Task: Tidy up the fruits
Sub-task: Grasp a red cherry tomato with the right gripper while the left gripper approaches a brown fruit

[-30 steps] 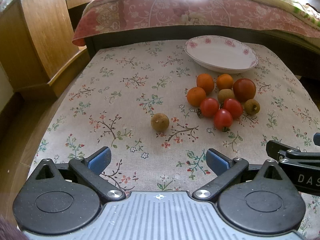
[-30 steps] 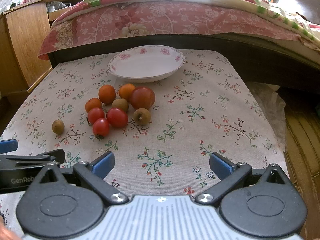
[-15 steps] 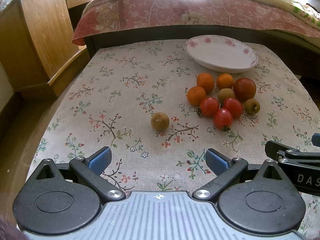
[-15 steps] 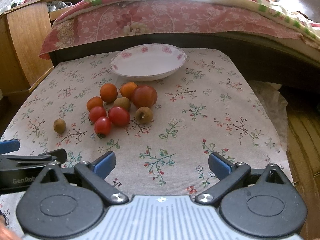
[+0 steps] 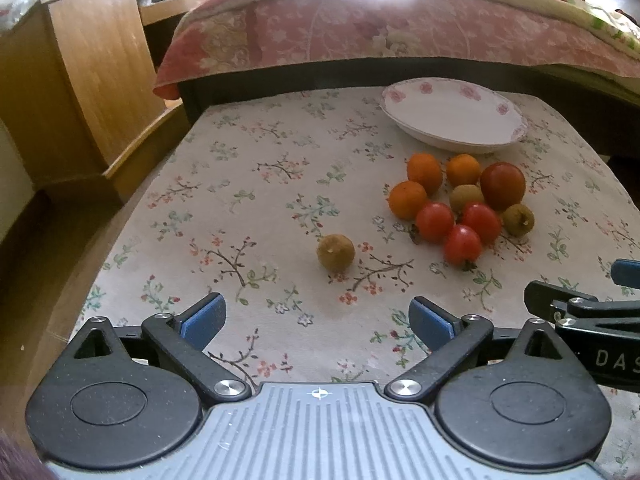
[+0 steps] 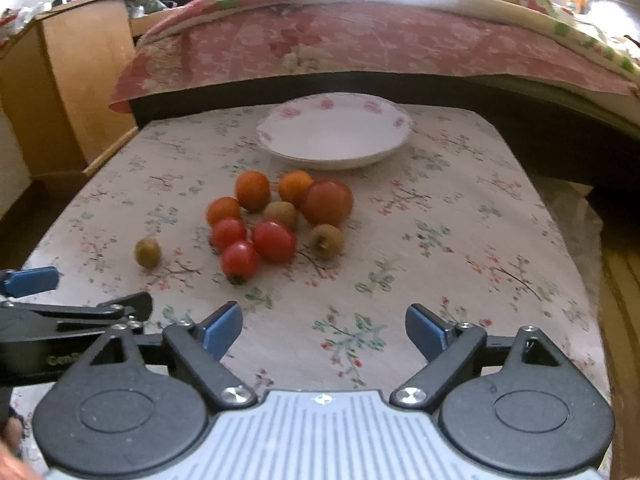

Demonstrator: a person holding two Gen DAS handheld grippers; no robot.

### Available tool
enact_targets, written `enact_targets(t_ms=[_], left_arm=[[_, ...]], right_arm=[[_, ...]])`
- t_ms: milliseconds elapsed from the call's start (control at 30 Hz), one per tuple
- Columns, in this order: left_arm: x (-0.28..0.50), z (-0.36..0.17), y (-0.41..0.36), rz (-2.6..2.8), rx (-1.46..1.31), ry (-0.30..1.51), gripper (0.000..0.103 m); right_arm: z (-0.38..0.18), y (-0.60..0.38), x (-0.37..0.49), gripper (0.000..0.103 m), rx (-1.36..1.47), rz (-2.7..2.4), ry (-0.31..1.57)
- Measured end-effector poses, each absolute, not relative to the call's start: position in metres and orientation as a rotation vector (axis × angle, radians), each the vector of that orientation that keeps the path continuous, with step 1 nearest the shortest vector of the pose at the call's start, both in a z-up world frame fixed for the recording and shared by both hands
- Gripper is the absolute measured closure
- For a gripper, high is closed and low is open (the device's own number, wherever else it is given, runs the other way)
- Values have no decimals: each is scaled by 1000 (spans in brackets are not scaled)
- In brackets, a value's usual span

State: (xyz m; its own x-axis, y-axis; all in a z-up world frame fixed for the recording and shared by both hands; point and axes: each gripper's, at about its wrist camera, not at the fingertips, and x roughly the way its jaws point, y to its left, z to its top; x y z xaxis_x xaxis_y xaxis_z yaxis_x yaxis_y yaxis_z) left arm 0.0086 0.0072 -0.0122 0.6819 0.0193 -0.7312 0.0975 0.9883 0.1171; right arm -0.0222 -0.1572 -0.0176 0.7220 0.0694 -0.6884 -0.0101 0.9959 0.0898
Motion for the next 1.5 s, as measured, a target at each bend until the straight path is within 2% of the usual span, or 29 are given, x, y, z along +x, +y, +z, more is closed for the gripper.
enact_targets(t_ms=[400, 700, 833, 900, 1500], left_arm=[[18, -18, 25, -39, 131, 828, 3], [17, -19, 20, -79, 181, 800, 2], [15, -20, 12, -90, 235, 773, 1], [15, -21, 12, -95, 237, 774, 1], [19, -26, 1, -179, 272, 760, 1]], right_arm=[[-16, -137, 4, 52, 88, 230, 768], [-22, -128, 25, 69, 96, 283, 787], [-25, -122, 35, 72, 75, 275, 793], [-27, -123, 39, 76, 81, 271, 802], [-30, -126, 51, 75, 55, 346, 813]])
